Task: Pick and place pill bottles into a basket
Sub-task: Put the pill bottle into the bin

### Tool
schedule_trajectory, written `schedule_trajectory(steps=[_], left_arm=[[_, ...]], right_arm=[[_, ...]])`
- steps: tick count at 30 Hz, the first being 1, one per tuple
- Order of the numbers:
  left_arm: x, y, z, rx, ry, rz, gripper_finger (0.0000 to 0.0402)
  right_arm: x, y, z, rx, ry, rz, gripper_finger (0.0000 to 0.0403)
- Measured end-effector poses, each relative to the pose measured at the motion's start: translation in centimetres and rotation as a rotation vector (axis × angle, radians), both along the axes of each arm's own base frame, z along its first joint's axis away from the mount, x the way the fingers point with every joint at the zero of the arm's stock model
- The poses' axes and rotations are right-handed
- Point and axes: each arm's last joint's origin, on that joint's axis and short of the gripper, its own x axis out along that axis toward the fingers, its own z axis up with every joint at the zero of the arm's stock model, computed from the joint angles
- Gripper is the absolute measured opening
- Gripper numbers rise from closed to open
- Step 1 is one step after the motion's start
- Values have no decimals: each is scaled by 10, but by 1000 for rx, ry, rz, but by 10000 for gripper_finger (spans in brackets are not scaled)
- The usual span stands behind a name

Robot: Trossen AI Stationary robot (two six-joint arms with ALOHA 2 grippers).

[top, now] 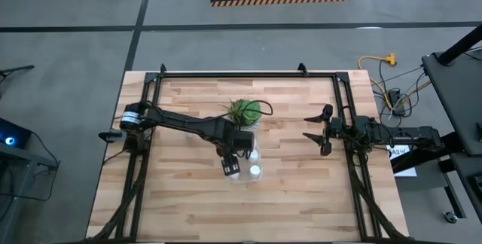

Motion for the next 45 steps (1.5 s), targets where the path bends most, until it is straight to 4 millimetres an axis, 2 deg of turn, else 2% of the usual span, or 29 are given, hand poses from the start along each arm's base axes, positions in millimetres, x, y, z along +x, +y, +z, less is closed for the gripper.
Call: schedule_trajectory(steps=[7,14,18,26,35,41,45], left_arm=[[-16,3,32,32,-93,26,183],[-42,11,62,114,-136,184,183],[-55,17,70,128,-107,266,183],[-71,34,64,207,52,335,183],[-81,43,43,198,141,353,183],[-102,42,23,186,198,339,183],[-123,43,15,194,200,353,183]], right_arm=[[0,0,0,1,0,1,260],[0,0,0,0,1,1,260],[0,0,0,0,1,1,260],[0,0,0,1,0,1,260],[0,0,0,1,0,1,260],[0,0,0,0,0,0,260],[0,0,0,0,0,0,260]])
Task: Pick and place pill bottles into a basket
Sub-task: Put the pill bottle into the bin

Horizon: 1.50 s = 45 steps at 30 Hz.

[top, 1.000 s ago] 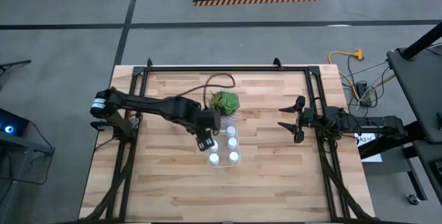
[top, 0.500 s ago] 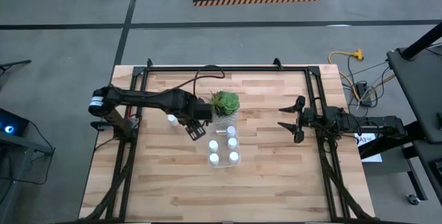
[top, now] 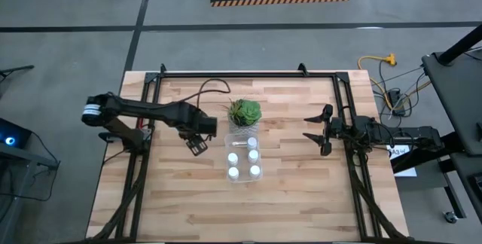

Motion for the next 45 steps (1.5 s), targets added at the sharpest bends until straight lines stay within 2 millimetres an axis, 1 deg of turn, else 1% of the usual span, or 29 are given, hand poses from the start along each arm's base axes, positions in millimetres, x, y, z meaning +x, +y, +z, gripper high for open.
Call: schedule_trajectory(steps=[6,9,12,15,18,30,42,45], left_arm=[[-26,1,-2,-2,-121,95,183],[-36,8,-1,-4,-137,204,183],[-41,15,1,6,-154,275,183],[-42,21,2,7,-162,323,183],[-42,24,2,8,-163,331,183],[-32,25,-8,12,-124,330,183],[-31,25,-7,13,-152,329,184],[-31,26,-7,13,-152,334,189]], right_arm=[[0,0,0,1,0,1,260],[0,0,0,0,-1,1,260],[0,0,0,1,0,0,260],[0,0,0,1,0,0,260],[0,0,0,0,0,0,260],[0,0,0,1,0,1,260],[0,0,0,1,0,1,260],[0,0,0,1,0,1,260]])
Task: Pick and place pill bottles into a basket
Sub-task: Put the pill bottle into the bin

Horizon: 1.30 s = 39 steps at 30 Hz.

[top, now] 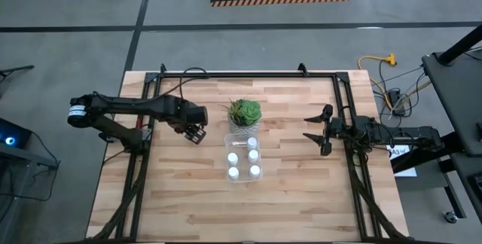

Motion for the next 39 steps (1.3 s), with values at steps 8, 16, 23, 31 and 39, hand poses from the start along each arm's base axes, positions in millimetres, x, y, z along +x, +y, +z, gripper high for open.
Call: schedule_trajectory(steps=[8,16,23,31,39], left_arm=[[0,0,0,0,3,4,247],[-8,2,0,73,88,16,306],[-6,2,-1,55,66,9,318],[-4,9,-16,-25,26,-3,319],[-13,15,-33,-37,95,-8,319]], right_arm=[[0,0,0,-1,0,0,260],[0,0,0,-1,0,0,260],[0,0,0,1,0,0,260],[0,0,0,0,0,0,260],[0,0,0,-1,0,0,260]])
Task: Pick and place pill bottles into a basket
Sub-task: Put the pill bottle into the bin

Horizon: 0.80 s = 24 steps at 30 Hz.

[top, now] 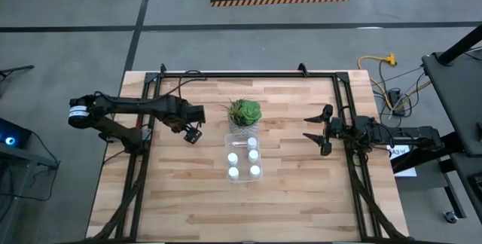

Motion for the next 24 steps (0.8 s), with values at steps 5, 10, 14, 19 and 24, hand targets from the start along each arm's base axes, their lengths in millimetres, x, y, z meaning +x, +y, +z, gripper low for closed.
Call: schedule_trajectory(steps=[5,10,14,19,24], left_arm=[[4,1,-6,-16,-56,-16,319],[8,5,-7,-8,-94,-17,318],[7,10,-7,-6,-93,-6,317],[5,16,-7,-3,-90,-5,317],[4,20,-7,-2,-85,-4,317]], right_arm=[[0,0,0,1,0,0,260],[0,0,0,1,-1,0,260],[0,0,0,1,0,0,260],[0,0,0,1,0,0,260],[0,0,0,1,-1,0,260]])
